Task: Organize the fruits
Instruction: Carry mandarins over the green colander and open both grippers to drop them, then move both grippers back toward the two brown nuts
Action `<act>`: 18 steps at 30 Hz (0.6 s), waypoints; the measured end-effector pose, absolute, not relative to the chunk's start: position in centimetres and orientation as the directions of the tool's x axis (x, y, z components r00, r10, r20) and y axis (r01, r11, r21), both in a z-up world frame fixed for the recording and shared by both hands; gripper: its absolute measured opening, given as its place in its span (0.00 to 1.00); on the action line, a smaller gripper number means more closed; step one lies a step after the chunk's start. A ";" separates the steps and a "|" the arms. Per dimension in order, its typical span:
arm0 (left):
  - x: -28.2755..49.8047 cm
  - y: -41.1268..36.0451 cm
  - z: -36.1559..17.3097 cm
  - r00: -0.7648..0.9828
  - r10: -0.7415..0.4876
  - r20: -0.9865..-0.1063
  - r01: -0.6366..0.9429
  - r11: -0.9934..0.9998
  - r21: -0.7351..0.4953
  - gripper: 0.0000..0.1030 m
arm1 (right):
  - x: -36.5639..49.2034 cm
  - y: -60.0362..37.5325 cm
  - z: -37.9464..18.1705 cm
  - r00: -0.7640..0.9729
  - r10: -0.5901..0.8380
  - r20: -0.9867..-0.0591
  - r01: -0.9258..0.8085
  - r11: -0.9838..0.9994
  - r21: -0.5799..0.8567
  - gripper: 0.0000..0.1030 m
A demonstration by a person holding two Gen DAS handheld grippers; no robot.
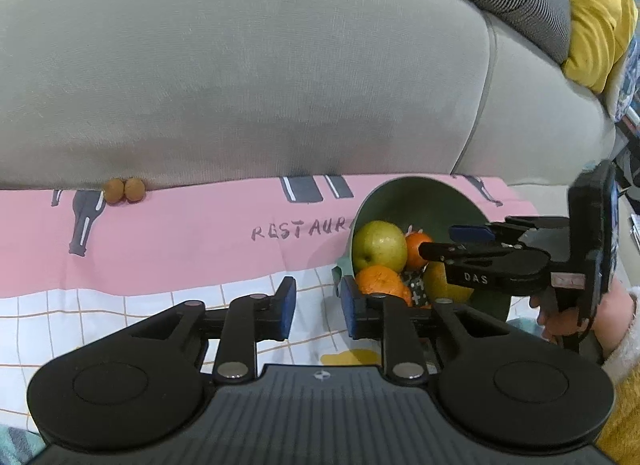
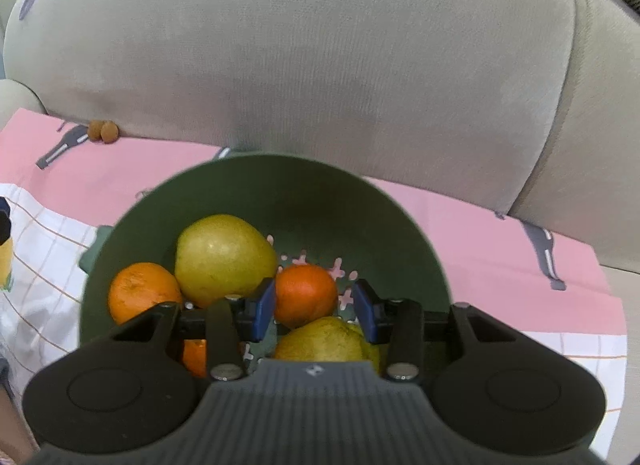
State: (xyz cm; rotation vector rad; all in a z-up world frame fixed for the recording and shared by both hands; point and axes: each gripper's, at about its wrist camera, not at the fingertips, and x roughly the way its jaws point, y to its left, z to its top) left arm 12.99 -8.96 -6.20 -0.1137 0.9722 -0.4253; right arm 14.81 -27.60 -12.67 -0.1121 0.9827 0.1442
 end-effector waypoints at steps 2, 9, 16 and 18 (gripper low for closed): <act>12.7 -8.7 -5.9 0.497 -0.405 -0.767 0.296 0.911 -0.289 0.29 | 14.1 -27.4 -11.8 0.564 0.071 -0.823 -0.162 0.986 -0.026 0.51; 11.6 -7.7 -4.7 0.546 -0.409 -0.731 0.288 0.911 -0.295 0.45 | 10.9 -26.8 -8.8 0.630 0.137 -0.765 -0.068 0.990 0.121 0.71; 11.0 -5.5 -3.9 0.623 -0.375 -0.687 0.232 0.927 -0.296 0.65 | 7.8 -24.2 -5.9 0.721 0.128 -0.681 -0.008 0.984 0.176 0.89; 10.8 -4.4 -3.8 0.648 -0.355 -0.674 0.201 0.933 -0.299 0.67 | 7.3 -23.1 -5.1 0.735 0.118 -0.667 -0.009 0.986 0.164 0.92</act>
